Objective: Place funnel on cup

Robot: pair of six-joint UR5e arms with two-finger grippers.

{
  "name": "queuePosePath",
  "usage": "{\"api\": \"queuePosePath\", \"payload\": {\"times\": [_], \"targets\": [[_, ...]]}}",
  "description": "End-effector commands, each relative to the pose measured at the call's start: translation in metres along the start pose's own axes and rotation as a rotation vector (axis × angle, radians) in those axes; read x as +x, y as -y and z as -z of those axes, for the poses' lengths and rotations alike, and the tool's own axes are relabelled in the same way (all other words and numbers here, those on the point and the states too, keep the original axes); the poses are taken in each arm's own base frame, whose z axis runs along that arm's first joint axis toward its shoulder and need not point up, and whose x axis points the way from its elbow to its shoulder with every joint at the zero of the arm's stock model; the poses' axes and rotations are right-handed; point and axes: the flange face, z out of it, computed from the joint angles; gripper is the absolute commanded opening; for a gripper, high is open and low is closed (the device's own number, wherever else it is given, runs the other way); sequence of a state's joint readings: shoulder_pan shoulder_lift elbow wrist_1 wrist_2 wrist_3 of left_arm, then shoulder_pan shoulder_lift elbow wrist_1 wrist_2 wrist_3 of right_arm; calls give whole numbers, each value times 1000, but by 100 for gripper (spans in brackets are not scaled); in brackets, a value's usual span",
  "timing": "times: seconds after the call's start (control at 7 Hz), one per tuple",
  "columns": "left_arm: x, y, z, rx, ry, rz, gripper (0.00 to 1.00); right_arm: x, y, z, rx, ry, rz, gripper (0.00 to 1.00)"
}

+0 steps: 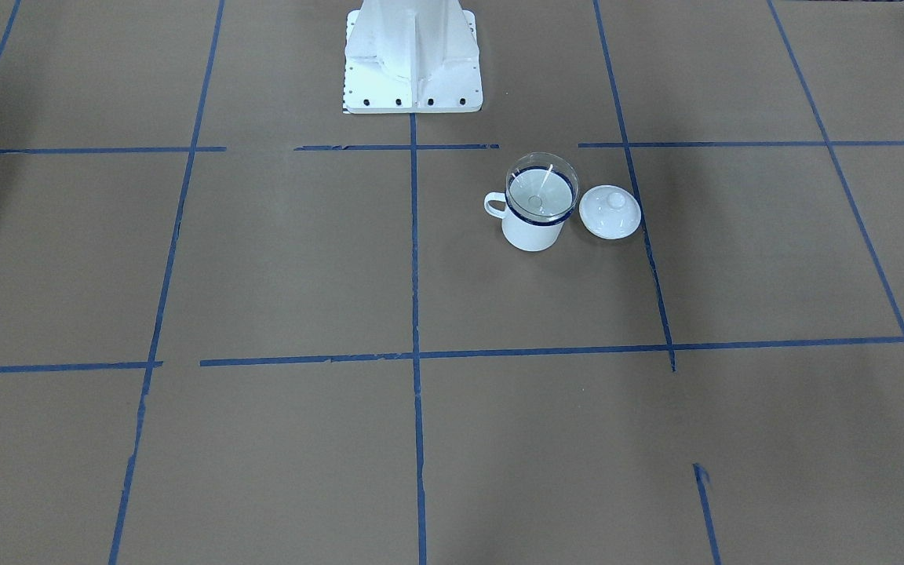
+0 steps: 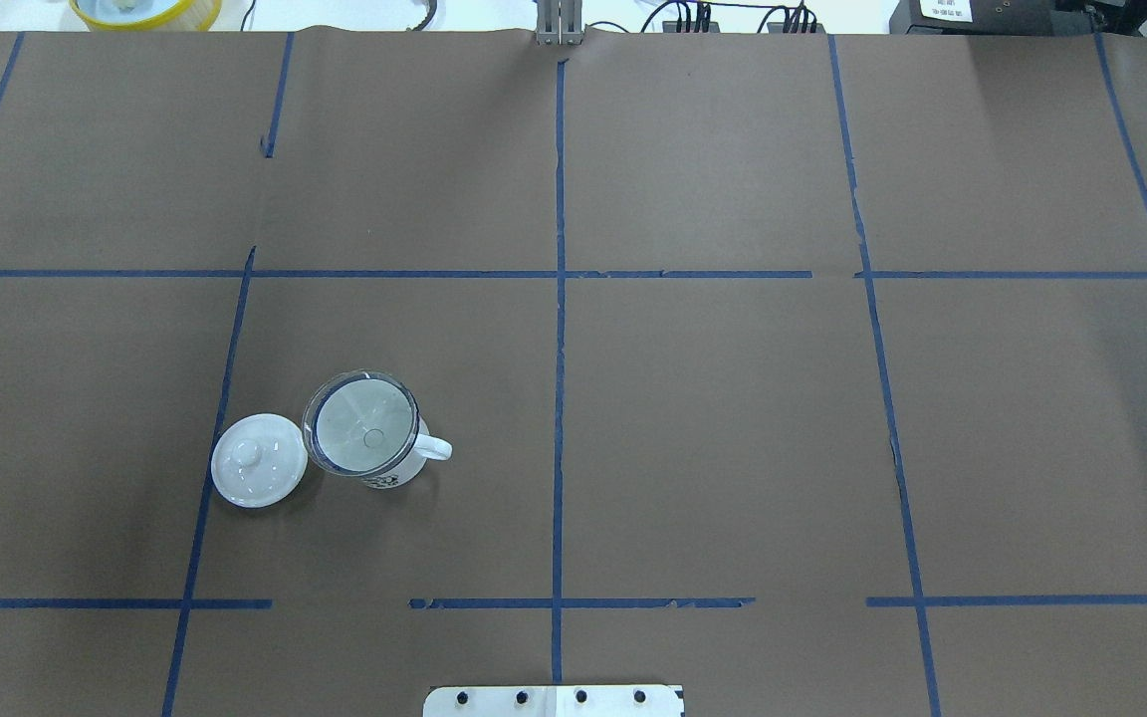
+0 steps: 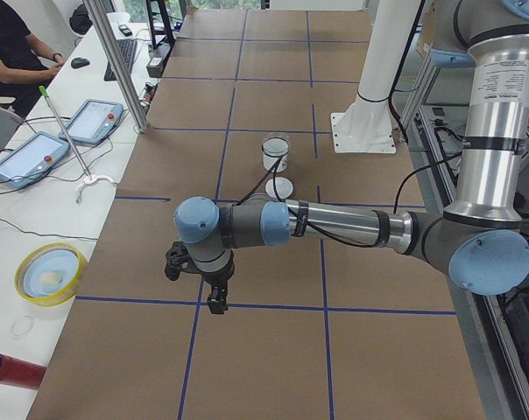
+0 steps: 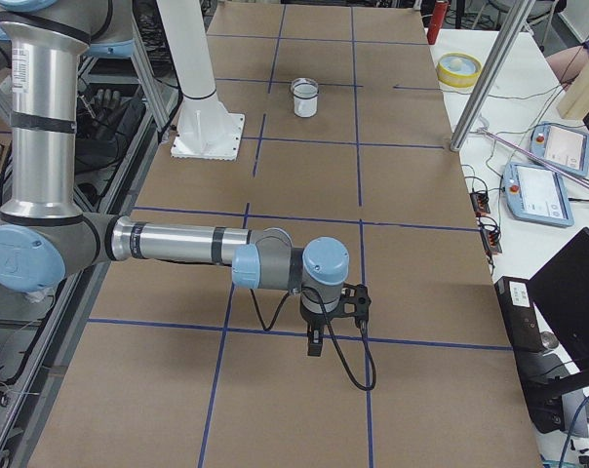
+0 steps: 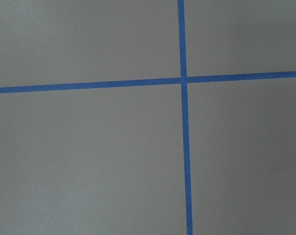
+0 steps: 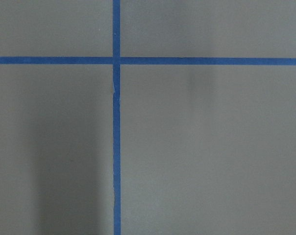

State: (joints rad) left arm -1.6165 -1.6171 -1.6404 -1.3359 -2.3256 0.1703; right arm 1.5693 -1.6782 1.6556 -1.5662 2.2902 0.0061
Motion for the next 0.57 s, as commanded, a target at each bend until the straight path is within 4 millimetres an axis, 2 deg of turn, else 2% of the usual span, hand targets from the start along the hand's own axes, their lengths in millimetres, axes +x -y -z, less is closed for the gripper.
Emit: {"api": "queuePosePath", "payload": {"times": [0.0,0.43], "targets": [[0,0,0,0,0,1,100,0,0,0,1,0,1,100],[2,1,3,5,1,-4,100,0,0,0,0,0,0,100]]}}
